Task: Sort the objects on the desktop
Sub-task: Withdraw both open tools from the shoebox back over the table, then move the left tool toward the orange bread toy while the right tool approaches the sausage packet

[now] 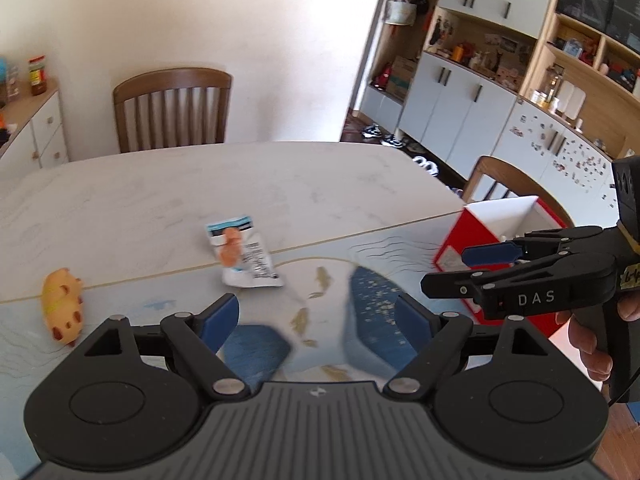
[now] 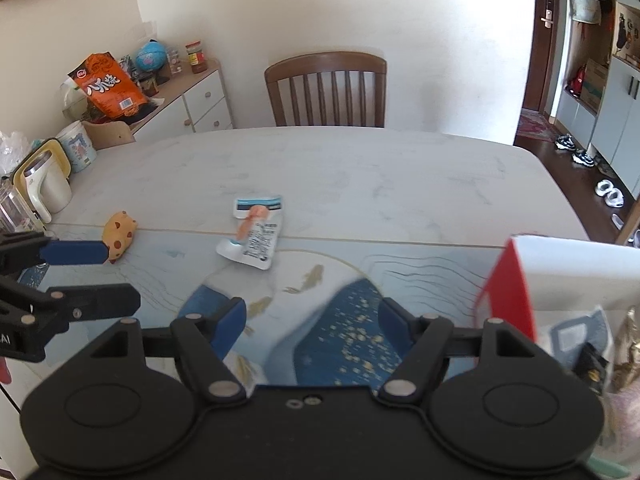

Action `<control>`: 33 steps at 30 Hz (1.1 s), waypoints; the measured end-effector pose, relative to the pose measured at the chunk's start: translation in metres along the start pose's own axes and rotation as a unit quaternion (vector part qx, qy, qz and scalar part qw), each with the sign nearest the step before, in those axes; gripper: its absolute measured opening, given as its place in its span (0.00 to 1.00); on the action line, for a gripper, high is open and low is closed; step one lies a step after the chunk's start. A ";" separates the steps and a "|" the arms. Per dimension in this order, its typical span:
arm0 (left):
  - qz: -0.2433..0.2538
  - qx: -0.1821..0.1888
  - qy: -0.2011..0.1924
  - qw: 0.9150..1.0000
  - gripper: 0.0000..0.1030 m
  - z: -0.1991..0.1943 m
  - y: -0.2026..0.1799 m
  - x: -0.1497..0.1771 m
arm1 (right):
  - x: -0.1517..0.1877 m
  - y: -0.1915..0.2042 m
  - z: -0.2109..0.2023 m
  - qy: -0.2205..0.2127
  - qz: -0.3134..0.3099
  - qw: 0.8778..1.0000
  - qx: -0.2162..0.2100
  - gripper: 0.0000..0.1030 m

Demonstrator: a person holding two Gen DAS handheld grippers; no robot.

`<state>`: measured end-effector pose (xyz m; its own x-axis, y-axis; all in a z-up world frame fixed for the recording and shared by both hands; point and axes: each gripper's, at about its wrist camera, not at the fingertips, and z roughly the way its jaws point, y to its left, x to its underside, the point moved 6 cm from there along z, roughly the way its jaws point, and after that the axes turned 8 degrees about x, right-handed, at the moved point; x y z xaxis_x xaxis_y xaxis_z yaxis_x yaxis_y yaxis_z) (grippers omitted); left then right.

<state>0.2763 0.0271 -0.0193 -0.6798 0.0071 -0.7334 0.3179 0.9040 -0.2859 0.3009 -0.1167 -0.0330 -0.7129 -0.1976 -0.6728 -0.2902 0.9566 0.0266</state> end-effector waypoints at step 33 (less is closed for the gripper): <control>-0.067 -0.114 -0.045 0.990 1.00 -0.007 0.152 0.032 | -0.052 0.102 0.101 -0.015 -0.032 0.999 -0.030 0.84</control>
<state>0.2983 0.1682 -0.0814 -0.6406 -0.1484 -0.7534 0.0647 0.9672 -0.2455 0.3728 0.0125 -0.0705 -0.6733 -0.2504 -0.6957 -0.3722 0.9278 0.0263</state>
